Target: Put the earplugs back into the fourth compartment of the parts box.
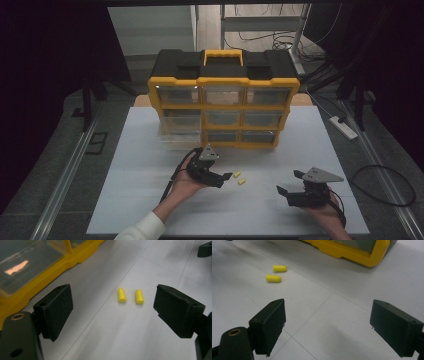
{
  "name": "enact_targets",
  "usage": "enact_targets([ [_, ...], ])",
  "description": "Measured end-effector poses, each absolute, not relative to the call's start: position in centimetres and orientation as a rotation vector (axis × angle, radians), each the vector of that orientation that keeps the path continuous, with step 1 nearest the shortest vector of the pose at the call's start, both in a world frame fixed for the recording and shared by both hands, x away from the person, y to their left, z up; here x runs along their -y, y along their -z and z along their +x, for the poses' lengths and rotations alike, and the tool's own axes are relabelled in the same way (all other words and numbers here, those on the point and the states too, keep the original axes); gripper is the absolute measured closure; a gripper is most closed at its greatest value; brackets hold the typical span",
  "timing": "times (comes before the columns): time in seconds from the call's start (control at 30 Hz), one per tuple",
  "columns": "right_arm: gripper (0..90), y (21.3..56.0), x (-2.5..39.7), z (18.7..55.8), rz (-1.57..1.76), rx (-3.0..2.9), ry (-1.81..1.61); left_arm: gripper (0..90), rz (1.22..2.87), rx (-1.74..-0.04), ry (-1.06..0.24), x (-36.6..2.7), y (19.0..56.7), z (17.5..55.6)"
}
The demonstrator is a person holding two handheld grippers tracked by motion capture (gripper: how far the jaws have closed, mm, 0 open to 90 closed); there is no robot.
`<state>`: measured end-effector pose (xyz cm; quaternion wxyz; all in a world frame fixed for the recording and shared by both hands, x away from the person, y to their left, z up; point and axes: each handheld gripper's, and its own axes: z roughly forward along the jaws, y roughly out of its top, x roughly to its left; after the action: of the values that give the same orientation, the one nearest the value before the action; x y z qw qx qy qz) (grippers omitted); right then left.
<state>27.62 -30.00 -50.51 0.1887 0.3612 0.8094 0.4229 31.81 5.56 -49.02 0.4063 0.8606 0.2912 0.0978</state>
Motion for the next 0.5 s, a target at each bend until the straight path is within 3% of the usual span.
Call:
enact_targets([
  [0.5, 14.0, 50.5, 30.0, 27.6, 1.016, -2.279, -1.184, 20.6, 2.259, -0.717, -0.209, -2.1, 50.5, 34.2],
])
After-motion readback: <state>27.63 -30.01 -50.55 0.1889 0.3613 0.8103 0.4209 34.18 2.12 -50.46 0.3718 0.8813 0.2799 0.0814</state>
